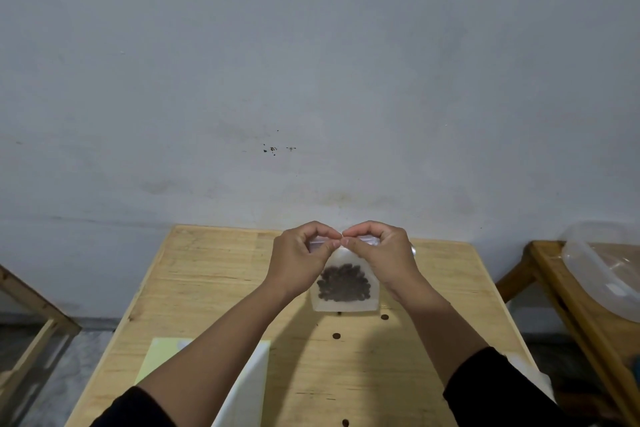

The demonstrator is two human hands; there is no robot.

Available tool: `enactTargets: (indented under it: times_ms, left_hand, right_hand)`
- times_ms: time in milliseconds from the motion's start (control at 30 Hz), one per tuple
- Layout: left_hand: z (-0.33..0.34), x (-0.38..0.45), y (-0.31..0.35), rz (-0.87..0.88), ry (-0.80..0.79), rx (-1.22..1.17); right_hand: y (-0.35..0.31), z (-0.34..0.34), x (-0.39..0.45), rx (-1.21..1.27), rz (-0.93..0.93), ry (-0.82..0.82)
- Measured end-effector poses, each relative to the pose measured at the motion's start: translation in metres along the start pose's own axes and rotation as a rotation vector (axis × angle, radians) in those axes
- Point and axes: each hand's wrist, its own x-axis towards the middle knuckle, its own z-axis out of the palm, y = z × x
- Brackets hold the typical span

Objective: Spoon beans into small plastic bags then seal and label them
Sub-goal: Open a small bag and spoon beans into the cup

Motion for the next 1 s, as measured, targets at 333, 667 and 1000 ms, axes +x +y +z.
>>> enactTargets:
  times_ms: [333,667,1000]
  left_hand:
    - [-0.018,0.006,-0.025,-0.159,0.092,-0.040]
    - [-0.008,-0.083,-0.115,-0.407,-0.050,0.251]
    - [0.013,-0.131,-0.147,-0.393,-0.072,0.447]
  right_hand:
    - [0.032,0.011,-0.015,0.082,0.119,-0.049]
    - [0.118,0.058,-0.080,0.000,0.444,0.053]
    - [0.158,0.073,-0.111,-0.407,0.388,-0.060]
